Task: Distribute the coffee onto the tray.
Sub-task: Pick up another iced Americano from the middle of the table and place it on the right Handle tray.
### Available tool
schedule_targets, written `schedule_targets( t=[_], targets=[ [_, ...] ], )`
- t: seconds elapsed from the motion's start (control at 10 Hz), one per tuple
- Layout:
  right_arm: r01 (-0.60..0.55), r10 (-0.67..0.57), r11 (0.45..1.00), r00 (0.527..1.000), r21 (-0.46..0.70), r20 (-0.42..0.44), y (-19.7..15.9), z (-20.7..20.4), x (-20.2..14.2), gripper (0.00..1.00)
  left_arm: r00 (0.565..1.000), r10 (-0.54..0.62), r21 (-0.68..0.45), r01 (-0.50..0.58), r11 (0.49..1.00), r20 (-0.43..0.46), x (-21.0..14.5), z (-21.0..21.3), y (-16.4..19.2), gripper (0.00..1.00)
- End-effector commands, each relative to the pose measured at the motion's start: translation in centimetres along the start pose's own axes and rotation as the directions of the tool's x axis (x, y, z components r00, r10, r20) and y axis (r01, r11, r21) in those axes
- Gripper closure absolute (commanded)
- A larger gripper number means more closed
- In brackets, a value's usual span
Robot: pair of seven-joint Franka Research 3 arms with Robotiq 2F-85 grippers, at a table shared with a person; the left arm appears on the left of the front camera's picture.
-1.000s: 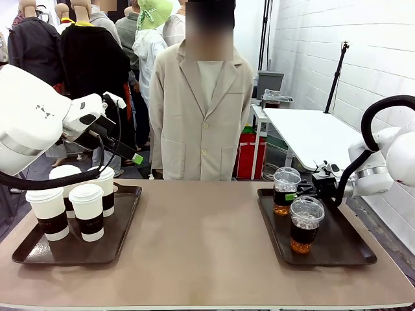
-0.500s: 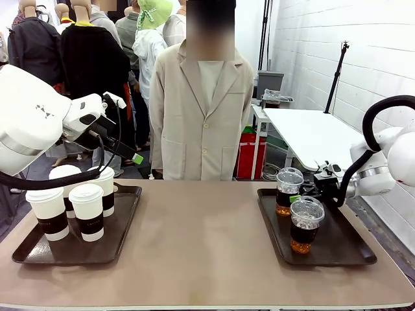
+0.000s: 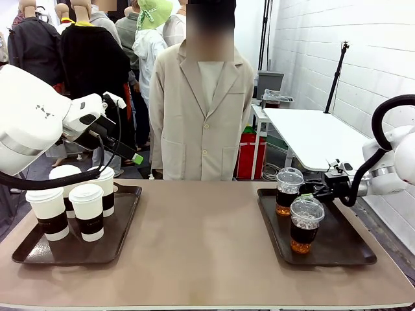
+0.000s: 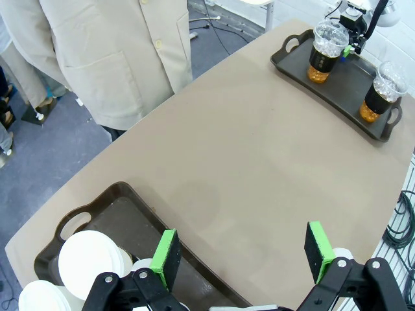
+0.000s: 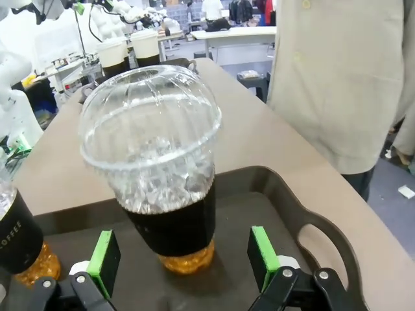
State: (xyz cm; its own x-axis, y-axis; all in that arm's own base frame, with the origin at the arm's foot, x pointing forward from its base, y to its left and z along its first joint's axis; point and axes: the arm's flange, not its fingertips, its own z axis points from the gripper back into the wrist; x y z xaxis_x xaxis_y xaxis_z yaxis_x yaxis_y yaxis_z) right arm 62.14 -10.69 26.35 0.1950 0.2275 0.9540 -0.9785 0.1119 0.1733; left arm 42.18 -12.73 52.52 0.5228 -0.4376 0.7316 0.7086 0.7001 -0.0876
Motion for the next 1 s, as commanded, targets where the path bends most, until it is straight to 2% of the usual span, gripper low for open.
schedule_targets(
  t=[0.0, 0.3, 0.4, 0.9],
  targets=[
    [0.018, -0.019, 1.0, 0.999, -0.008, -0.043, 0.4, 1.4, 0.5, 0.0, 1.0, 0.014, -0.017, -0.014, 1.0, 0.009, 0.0, -0.1, 0.2, 0.0],
    [0.006, -0.009, 0.998, 0.999, -0.066, -0.052, 0.6, 2.9, 0.5, 0.0, 1.0, 0.014, -0.017, -0.014, 1.0, 0.009, 0.0, -0.1, 0.2, 0.0],
    [0.002, -0.003, 0.999, 1.0, -0.042, -0.017, 0.3, 2.9, -0.1, 0.0, 1.0, 0.014, -0.017, -0.014, 1.0, 0.009, 0.0, -0.1, 0.2, 0.0],
    [0.002, -0.003, 0.999, 1.0, -0.042, -0.017, 0.3, 2.9, -0.1, 0.0, 1.0, 0.014, -0.017, -0.014, 1.0, 0.009, 0.0, -0.1, 0.2, 0.0]
  ],
)
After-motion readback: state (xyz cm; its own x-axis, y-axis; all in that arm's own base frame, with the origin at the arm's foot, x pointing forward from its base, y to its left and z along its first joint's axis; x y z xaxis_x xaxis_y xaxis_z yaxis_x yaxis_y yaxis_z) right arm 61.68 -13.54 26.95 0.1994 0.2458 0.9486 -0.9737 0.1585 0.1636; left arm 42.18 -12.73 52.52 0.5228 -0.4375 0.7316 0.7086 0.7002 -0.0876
